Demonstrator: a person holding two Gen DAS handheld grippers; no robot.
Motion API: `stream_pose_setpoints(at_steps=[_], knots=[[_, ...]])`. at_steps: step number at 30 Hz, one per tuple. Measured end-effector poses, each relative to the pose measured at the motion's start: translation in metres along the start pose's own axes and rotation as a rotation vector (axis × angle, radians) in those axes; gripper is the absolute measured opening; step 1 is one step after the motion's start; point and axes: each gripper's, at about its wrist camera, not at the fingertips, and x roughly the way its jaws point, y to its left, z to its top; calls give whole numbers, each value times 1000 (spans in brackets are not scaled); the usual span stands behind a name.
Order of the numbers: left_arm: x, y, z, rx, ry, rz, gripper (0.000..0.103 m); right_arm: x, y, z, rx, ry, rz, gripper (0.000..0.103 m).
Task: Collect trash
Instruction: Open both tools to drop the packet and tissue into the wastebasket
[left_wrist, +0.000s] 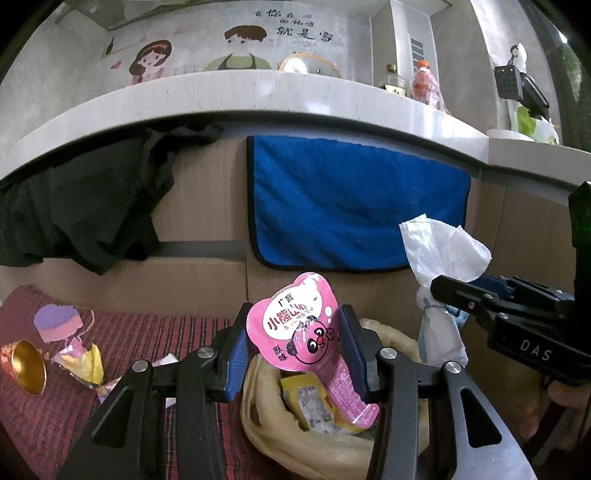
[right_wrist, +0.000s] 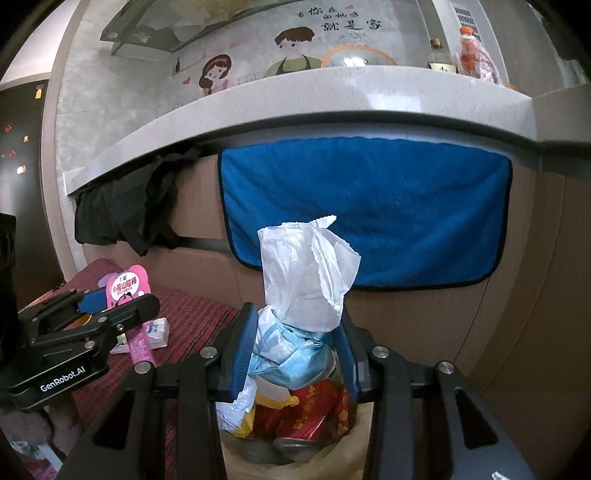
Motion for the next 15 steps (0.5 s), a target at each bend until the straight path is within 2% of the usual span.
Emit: stream_pose_setpoints(at_steps=[15], knots=[[35, 2, -15, -30, 91, -35, 46, 24, -12, -22, 48, 61, 7, 38]])
